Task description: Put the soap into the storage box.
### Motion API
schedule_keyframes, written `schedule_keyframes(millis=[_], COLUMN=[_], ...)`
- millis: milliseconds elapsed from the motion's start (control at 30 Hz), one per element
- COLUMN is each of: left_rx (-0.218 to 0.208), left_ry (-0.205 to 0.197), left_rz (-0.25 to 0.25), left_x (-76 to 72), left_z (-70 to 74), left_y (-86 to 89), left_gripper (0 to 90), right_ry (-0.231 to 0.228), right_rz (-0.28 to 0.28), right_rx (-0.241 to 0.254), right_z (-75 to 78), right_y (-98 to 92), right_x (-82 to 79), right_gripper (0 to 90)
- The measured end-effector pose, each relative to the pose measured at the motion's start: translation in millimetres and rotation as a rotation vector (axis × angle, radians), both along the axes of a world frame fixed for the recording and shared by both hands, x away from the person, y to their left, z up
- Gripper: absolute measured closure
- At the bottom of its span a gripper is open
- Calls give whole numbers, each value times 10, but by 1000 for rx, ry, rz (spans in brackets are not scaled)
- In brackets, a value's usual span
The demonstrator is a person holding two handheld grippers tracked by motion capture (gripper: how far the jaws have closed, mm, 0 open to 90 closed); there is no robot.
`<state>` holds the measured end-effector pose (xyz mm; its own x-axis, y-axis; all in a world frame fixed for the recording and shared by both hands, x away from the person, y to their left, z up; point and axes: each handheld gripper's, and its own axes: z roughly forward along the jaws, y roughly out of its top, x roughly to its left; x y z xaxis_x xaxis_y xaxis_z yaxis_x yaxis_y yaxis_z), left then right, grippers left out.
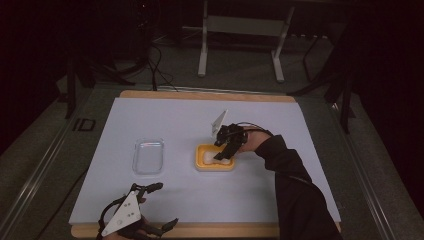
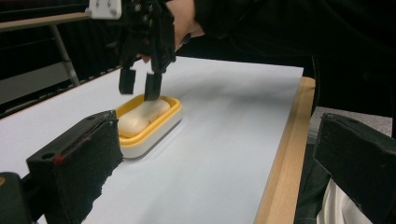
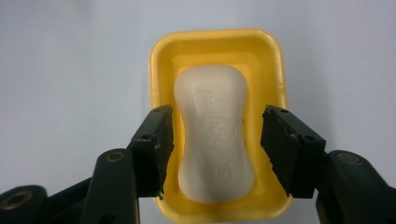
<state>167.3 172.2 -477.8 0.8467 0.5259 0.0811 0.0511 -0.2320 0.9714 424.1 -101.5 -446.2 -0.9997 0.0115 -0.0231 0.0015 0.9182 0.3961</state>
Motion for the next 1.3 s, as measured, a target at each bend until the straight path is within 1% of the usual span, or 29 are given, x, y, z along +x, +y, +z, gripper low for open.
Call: schedule_keyframes(millis=[100,167,200,267,300,333,367,400,467,500,533,567,600,633,667,700,767,800,867,900,933,1000,1033,1067,1100,1133,1167,1200,1300], left_rx=[2,2,2,3,1,1,1,1,0,1,1,3,3,2,1,0,3,3,1,2,2,-1,-1,1,-2,-2,-2,0,0], left_ry=[3,6,15,14,14,13,13,12,13,15,15,15,14,13,14,14,15,15,16,17,17,17,18,18,19,19,19,19,19], left_rz=[2,0,-5,-3,-2,1,1,2,5,5,5,5,6,6,6,6,5,5,4,4,5,4,5,5,3,3,4,5,4], left_x=[2,3,9,12,14,14,14,15,15,16,16,18,19,19,19,18,19,19,19,20,19,18,19,19,20,20,23,24,24], left_z=[-1,-2,-7,-8,-8,-7,-7,-7,-8,-8,-8,-9,-9,-8,-8,-8,-8,-8,-8,-9,-9,-8,-9,-9,-10,-10,-10,-12,-12], left_y=[-1,-3,-5,-8,-7,-6,-6,-5,-3,-2,-2,-2,-2,-1,-1,-1,-1,-1,-1,-1,0,0,0,-1,-2,-2,-3,-4,-4], left_gripper=[11,11,11,11,11,11,11,11,11,11,11,11,11,11,11,11,11,11,11,11,11,11,11,11,11,11,11,11,11], right_ry=[-15,-12,-5,-7,-17,-32,-32,-35,-42,-37,-33,-33,-46,-46,-52,-47,-36,-36,-60,-59,-77,-63,-68,-68,-62,-62,-67,-57,-58], right_rz=[-16,-18,-19,-49,-79,-96,-96,-135,-167,-188,-201,-201,-223,-223,-239,-271,-302,-302,-341,-364,-408,-446,-459,-459,-487,-487,-508,-521,-522], right_rx=[21,31,38,44,48,54,54,62,72,70,62,62,45,45,45,54,68,68,67,66,68,69,75,75,80,80,87,90,99], right_z=[54,71,86,118,139,152,152,176,192,192,189,189,174,174,173,178,184,184,183,180,171,157,151,151,130,130,112,103,76], right_y=[-73,-101,-129,-197,-239,-264,-264,-311,-351,-368,-375,-375,-395,-395,-408,-443,-469,-469,-491,-507,-545,-594,-620,-620,-675,-675,-725,-749,-792], right_x=[-22,-25,-25,-46,-54,-58,-58,-54,-72,-83,-82,-82,-97,-97,-106,-108,-110,-110,-131,-137,-164,-188,-205,-205,-230,-230,-263,-278,-306], right_gripper=[429,431,427,406,383,366,366,333,309,251,198,198,155,155,134,134,132,132,129,130,132,131,129,129,127,127,123,123,113])
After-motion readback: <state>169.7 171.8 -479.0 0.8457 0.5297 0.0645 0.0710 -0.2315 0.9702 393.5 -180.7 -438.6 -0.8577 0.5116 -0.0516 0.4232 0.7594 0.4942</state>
